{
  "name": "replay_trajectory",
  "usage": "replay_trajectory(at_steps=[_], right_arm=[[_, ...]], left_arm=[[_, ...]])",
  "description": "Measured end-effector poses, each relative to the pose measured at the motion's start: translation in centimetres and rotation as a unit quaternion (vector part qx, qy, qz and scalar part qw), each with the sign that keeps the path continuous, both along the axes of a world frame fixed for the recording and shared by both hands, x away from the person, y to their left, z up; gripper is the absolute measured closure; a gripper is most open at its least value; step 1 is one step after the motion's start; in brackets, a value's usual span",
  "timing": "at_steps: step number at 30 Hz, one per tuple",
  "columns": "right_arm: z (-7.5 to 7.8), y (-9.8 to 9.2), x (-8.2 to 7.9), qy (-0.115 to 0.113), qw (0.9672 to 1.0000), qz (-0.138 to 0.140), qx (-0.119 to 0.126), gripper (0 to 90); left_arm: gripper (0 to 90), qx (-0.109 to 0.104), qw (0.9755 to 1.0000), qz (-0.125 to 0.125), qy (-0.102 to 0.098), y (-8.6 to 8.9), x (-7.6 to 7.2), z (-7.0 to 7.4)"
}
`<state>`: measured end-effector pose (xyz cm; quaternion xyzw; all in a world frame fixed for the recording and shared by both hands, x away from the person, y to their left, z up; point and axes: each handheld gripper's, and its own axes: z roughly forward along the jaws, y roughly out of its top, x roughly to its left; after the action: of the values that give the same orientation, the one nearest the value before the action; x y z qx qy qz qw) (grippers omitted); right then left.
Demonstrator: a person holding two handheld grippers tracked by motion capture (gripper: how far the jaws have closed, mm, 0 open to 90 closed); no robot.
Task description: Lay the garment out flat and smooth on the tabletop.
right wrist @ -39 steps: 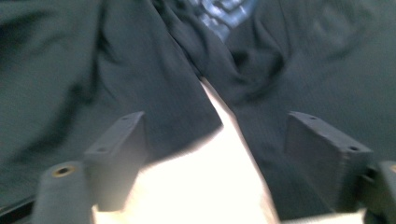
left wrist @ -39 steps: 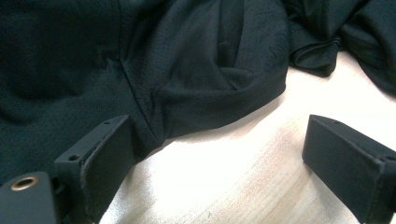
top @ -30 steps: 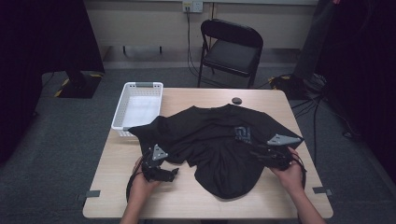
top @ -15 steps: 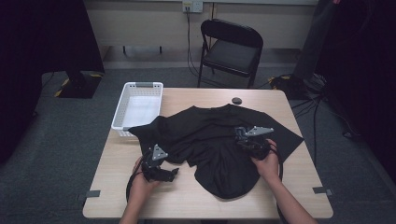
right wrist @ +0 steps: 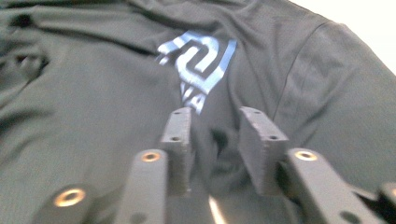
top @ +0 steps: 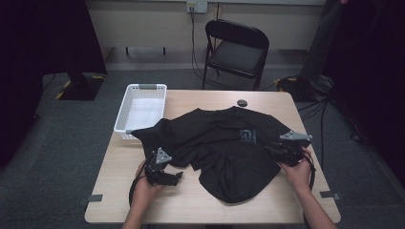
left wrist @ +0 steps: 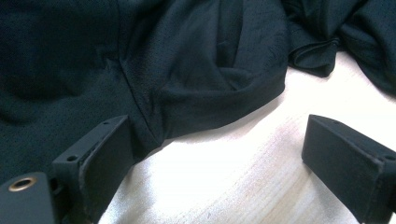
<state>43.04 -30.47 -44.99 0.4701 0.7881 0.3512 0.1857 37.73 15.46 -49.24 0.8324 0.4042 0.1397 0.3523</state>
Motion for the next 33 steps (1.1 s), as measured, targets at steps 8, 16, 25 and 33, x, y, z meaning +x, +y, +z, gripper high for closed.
replay_trajectory(at_steps=[8, 16, 25, 33], right_arm=[[-1.9, -0.8, -4.6, 0.016, 0.9995, 0.027, -0.011, 56.6], [-2.6, -1.3, -5.0, 0.011, 0.9988, 0.008, -0.048, 60.8], [-2.5, -1.6, -6.2, 0.024, 0.9988, 0.039, -0.017, 84.0], [-2.4, -2.9, -9.2, 0.034, 0.998, 0.054, 0.007, 84.1]], left_arm=[[8.4, 0.001, 1.0, -0.001, -0.001, 0.0, 0.0, 0.0], [8.4, 0.001, 1.0, -0.001, -0.001, 0.0, 0.0, 0.0], [8.5, 0.001, 1.0, -0.001, -0.001, 0.0, 0.0, 0.0], [8.4, 0.0, 1.0, 0.0, -0.001, 0.0, 0.0, 0.0]])
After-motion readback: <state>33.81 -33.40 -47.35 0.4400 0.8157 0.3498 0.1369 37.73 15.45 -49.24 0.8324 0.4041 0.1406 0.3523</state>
